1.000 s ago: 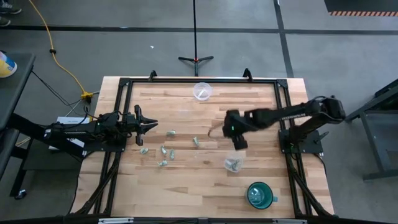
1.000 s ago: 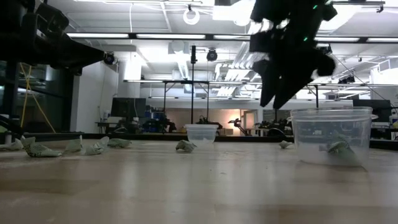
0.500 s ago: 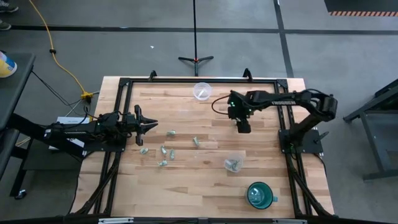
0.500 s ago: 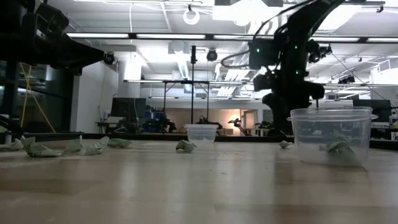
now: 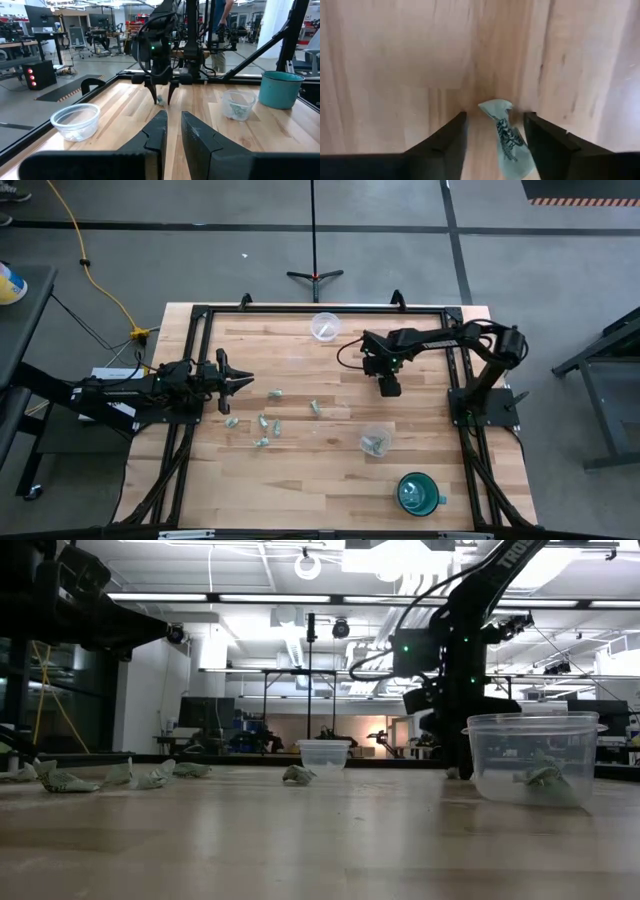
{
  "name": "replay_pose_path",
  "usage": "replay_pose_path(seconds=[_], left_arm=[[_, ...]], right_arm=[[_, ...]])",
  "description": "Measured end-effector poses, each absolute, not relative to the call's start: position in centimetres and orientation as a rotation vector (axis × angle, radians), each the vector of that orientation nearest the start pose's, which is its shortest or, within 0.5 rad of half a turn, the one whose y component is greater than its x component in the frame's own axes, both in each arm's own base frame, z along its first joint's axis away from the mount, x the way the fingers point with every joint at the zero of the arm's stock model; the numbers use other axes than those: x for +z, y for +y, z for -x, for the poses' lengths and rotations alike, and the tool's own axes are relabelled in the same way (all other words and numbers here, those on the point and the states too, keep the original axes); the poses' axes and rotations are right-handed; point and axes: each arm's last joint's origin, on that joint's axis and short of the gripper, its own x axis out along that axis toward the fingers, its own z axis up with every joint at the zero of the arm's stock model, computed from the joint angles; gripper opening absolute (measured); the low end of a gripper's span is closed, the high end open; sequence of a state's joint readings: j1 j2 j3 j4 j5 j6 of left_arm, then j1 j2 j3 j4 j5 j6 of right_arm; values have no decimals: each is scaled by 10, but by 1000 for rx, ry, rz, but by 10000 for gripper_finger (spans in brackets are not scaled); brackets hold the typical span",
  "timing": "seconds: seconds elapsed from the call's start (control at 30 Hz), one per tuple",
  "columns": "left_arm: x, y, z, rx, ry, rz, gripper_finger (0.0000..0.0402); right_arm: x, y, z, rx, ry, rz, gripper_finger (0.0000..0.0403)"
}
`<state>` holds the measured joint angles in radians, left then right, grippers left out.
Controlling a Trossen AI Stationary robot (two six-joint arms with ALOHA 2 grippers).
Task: Pick and place Stevia / Truvia into bins
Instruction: Put the light green stevia packet into the bottom transparent container
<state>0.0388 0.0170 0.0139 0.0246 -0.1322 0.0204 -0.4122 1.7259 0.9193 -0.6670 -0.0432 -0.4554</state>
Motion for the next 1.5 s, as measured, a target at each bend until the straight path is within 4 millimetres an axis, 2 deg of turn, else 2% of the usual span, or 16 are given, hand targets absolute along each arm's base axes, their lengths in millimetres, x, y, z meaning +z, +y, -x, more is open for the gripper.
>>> replay_pose_path(seconds=[0.1,0.23,0.3,0.4,0.47,0.57,0.67,0.87,1.07,1.27,1.5], left_arm=[[169,8,-97,172,-20,-19,92],[169,8,-97,171,-20,-19,92],[169,8,-97,172,-20,-19,92],[169,8,-97,171,-20,-19,92],[169,8,-97,171,-20,-19,92],[169,8,-97,171,-20,-19,92],[169,8,-97,171,-19,-19,92],[169,8,-97,171,-20,-19,92],[169,8,-97,185,-21,-19,92],[169,8,-97,187,-22,-19,92],[169,8,-97,188,-22,-16,92]], right_arm=[[133,-111,-259,43,1473,29,130],[136,-108,-259,107,1506,78,28],[141,-106,-264,122,1511,119,13],[155,-99,-279,141,1467,142,25],[168,-90,-291,194,1419,128,18],[188,-69,-305,316,1362,87,7],[201,-42,-314,425,1338,101,15],[205,14,-316,612,1331,100,5],[205,52,-313,633,1357,115,25],[206,61,-317,590,1325,80,54],[207,48,-326,565,1251,68,110]])
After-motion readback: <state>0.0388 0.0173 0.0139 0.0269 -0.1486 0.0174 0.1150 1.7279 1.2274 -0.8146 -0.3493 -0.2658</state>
